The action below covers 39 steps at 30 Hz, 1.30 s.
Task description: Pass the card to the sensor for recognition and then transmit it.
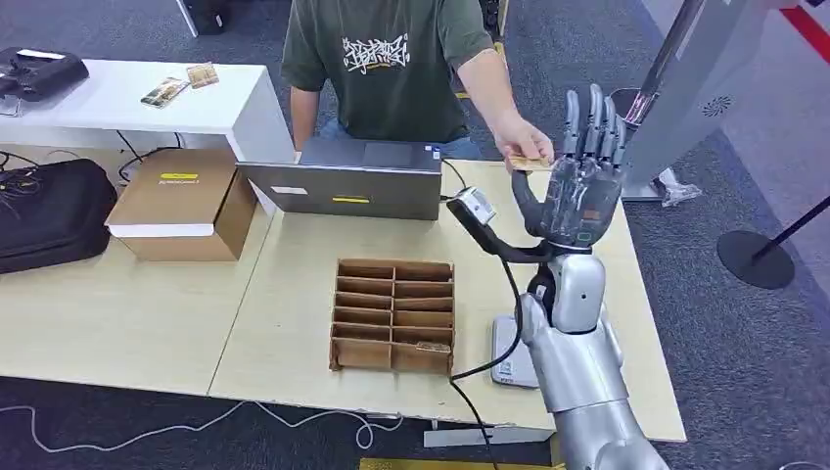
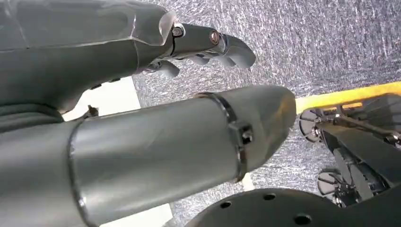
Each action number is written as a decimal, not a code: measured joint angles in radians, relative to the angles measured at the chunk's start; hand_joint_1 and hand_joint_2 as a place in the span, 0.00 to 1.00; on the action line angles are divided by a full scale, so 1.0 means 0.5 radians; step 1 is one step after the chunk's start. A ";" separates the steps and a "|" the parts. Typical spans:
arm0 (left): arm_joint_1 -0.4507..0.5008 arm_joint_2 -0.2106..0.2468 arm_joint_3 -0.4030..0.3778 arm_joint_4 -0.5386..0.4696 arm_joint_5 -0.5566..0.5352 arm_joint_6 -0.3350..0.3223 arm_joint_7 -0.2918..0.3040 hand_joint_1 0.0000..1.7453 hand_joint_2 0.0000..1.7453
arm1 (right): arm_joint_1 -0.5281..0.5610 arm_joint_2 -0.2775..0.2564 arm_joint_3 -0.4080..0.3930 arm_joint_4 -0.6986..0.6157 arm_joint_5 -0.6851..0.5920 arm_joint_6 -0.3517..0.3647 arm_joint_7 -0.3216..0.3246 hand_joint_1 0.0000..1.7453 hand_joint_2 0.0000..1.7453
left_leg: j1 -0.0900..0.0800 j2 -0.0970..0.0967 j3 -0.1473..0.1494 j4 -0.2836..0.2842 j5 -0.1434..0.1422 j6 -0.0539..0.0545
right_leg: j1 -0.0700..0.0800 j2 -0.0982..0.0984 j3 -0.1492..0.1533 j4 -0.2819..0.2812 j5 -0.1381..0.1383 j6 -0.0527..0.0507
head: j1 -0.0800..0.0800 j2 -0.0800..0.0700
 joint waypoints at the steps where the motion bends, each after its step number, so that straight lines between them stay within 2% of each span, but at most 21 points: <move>1: 0.000 0.002 0.000 0.000 0.005 -0.001 0.000 0.00 0.00 | -0.009 -0.006 0.028 0.008 0.001 0.000 0.001 0.00 1.00 | 0.000 0.000 0.000 0.000 0.000 0.000 | 0.000 0.000 0.000 0.000 0.000 0.000 | 0.000 0.000; 5: 0.000 0.005 0.000 0.000 0.026 -0.005 0.000 0.00 0.00 | -0.028 -0.018 0.109 0.043 0.000 0.000 -0.026 0.00 1.00 | 0.000 0.000 0.000 0.000 0.000 0.000 | 0.000 0.000 0.000 0.000 0.000 0.000 | 0.000 0.000; 12: 0.002 0.007 0.000 0.000 0.057 -0.013 0.000 0.00 0.00 | -0.038 -0.018 0.140 0.092 -0.005 0.000 -0.098 0.00 1.00 | 0.000 -0.001 -0.001 0.000 0.000 0.000 | 0.000 -0.001 0.000 0.000 0.000 0.000 | 0.001 0.000; 18: 0.003 0.011 0.000 0.000 0.079 -0.027 0.001 0.00 0.00 | -0.076 -0.018 0.156 0.166 -0.005 0.000 -0.077 0.02 1.00 | 0.000 -0.001 -0.001 0.000 0.000 0.000 | 0.000 -0.001 0.000 0.000 0.000 0.000 | 0.000 0.000; 19: 0.004 0.013 0.000 0.000 0.085 -0.031 0.001 0.00 0.00 | -0.086 -0.018 0.155 0.190 -0.005 0.000 -0.087 0.64 1.00 | 0.000 -0.001 -0.001 0.000 0.000 0.000 | 0.000 -0.001 0.000 0.000 0.000 0.000 | 0.001 0.000; 20: 0.005 0.015 0.000 0.000 0.086 -0.033 0.001 0.00 0.00 | -0.095 -0.018 0.155 0.212 -0.006 0.000 -0.092 0.98 1.00 | 0.000 -0.001 -0.001 0.000 0.000 0.000 | 0.000 -0.001 0.000 0.000 0.000 0.000 | 0.000 0.000; 39: 0.011 0.019 0.000 0.000 0.122 -0.040 0.001 0.00 0.00 | -0.127 -0.018 0.120 0.415 -0.010 -0.001 -0.137 1.00 1.00 | 0.000 -0.001 -0.002 0.000 0.000 0.000 | 0.000 -0.001 -0.001 0.000 0.000 0.000 | 0.001 0.000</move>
